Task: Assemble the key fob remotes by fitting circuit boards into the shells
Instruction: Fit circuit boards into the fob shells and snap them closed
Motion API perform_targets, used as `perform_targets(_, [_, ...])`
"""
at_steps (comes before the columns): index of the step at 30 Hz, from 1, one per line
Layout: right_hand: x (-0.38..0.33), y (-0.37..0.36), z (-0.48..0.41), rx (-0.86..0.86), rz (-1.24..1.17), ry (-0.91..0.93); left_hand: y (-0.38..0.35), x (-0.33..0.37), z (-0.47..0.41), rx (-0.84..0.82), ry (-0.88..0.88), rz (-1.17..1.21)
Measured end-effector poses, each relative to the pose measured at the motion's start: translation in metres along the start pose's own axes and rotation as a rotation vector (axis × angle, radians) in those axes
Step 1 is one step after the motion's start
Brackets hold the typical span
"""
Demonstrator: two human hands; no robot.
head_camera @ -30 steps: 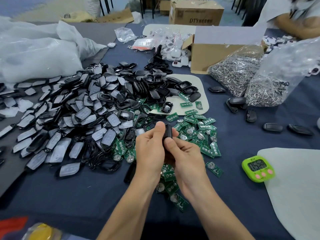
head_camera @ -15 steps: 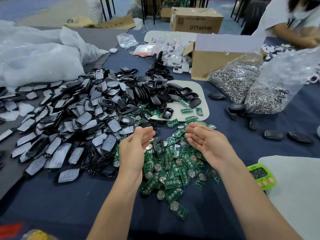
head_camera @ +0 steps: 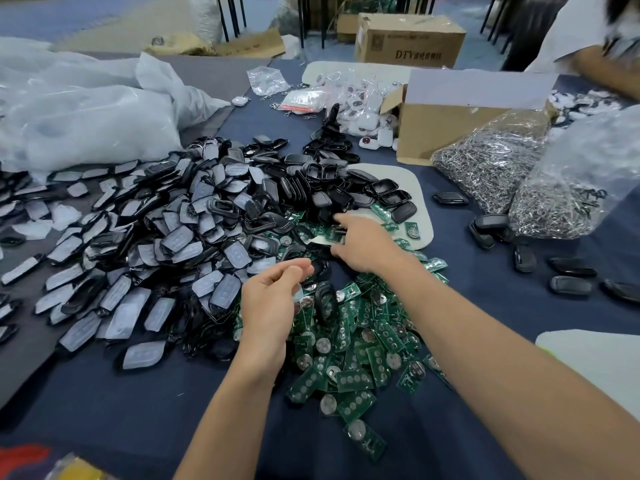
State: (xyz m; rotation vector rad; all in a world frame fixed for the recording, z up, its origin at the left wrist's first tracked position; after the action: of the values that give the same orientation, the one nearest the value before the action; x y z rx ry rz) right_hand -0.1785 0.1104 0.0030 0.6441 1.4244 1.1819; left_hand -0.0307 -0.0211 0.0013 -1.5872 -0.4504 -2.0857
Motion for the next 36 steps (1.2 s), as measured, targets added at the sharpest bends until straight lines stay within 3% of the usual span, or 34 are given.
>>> perform_targets(4, [0.004,-0.005,0.010,0.157,-0.102,0.053,0.002,-0.001,-0.007,0.003,-0.012,-0.022])
perform_targets(8, [0.010,0.005,0.029,0.205,-0.307,0.009,0.000,0.000,-0.013,-0.002,-0.049,-0.066])
perform_targets(13, [0.007,0.010,0.078,0.336,-0.753,-0.117,-0.014,0.007,-0.002,-0.171,-0.312,-0.281])
perform_targets(16, [0.003,-0.005,0.103,0.275,-0.789,-0.136,-0.033,0.005,0.015,-0.289,-0.458,-0.416])
perform_targets(18, [0.008,-0.013,0.113,0.233,-0.794,-0.171,-0.040,-0.001,0.023,-0.231,-0.555,-0.526])
perform_targets(21, [0.022,-0.014,0.120,0.155,-0.767,-0.163,-0.039,-0.005,0.019,-0.155,-0.539,-0.538])
perform_targets(24, [0.032,-0.007,0.113,0.193,-0.815,-0.156,-0.038,-0.007,0.017,-0.122,-0.489,-0.550])
perform_targets(28, [0.034,-0.002,0.099,0.288,-0.647,-0.190,-0.040,-0.014,0.030,0.041,-0.541,-0.603])
perform_targets(33, [0.045,-0.009,0.088,0.150,-0.169,-0.101,-0.034,-0.021,0.030,-0.378,-0.595,-0.909])
perform_targets(36, [0.042,-0.009,0.086,0.259,-0.058,-0.037,-0.040,-0.021,0.030,-0.434,-0.644,-1.027])
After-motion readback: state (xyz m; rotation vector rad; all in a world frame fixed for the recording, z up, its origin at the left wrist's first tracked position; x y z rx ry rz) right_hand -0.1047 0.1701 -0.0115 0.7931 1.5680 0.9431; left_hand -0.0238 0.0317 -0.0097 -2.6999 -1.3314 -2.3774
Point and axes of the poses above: each hand's wrist, its own z-axis away from the middle knuckle, its own y-axis out of the back of the hand, x = y × z, the point moved 1 cm from there along -z, towards the middle knuckle, and after that the axes turned 5 degrees about x, right-handed, at the moved point
